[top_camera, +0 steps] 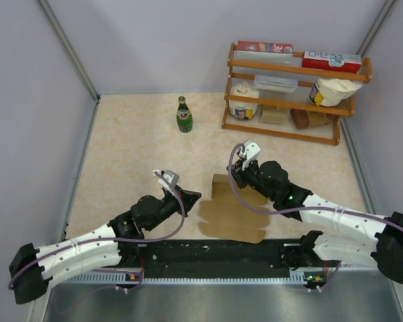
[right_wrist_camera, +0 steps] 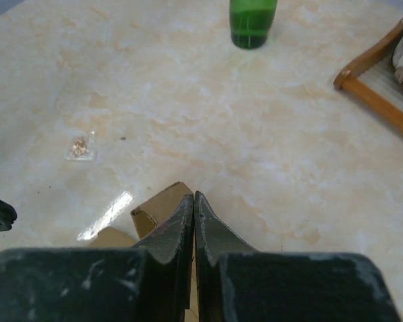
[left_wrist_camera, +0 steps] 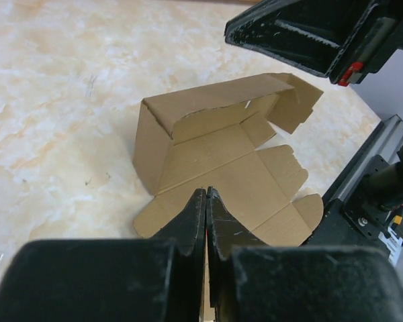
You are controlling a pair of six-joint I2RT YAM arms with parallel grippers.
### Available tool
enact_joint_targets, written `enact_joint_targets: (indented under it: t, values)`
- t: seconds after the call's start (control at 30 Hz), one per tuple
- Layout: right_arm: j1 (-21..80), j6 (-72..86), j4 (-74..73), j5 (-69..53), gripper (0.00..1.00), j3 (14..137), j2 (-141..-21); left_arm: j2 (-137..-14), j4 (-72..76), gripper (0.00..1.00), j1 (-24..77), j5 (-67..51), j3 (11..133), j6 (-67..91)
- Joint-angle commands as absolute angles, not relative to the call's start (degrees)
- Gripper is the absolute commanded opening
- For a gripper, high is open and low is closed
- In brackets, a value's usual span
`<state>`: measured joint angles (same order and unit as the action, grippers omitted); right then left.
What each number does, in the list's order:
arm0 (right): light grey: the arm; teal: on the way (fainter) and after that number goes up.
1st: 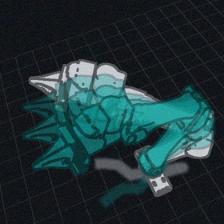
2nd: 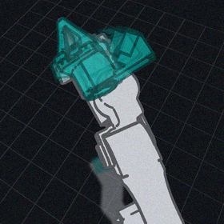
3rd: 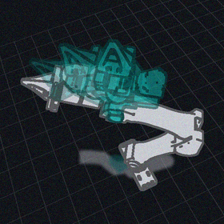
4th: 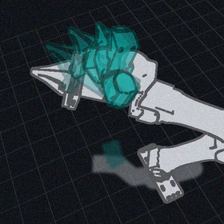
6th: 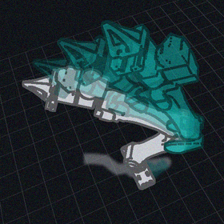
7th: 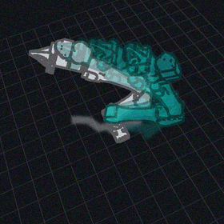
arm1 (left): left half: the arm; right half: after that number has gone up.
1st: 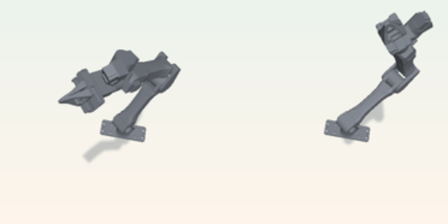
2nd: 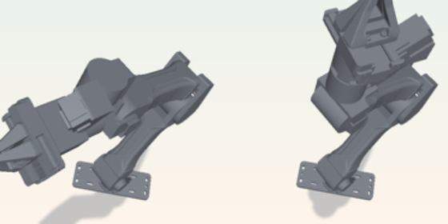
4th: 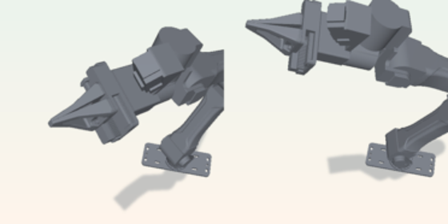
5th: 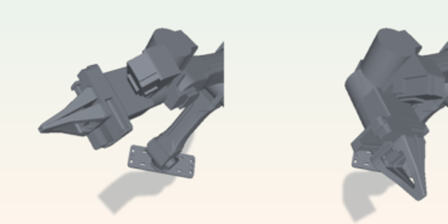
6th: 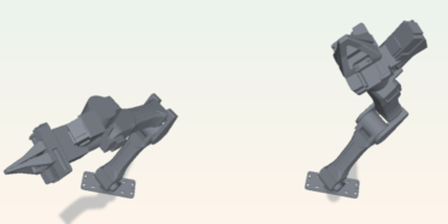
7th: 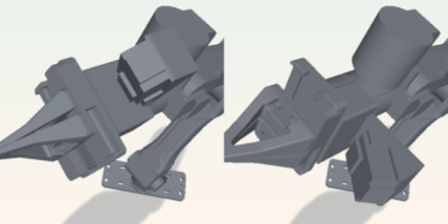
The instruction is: Fold the paper box
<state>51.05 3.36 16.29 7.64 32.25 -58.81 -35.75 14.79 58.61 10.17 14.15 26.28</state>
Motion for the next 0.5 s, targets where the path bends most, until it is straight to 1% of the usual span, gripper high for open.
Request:
enact_joint_targets:
  t: [0.0, 0.17, 0.47]
  values:
    - [49.4, 9.93, 15.99, 3.95, 0.0, 34.37, -63.01, -35.86, 13.28, 0.0, 58.8, 12.75, 13.53, 29.17]
    - [49.39, 10.19, 14.77, 2.56, 0.0, 34.1, -66.18, -35.51, 12.75, 0.0, 58.8, 13.09, 13.71, 29.36]
    - [49.48, 10.99, 13.1, 0.35, 0.0, 31.03, -67.67, -36.03, 12.92, 0.0, 58.8, 13.45, 13.71, 28.83]
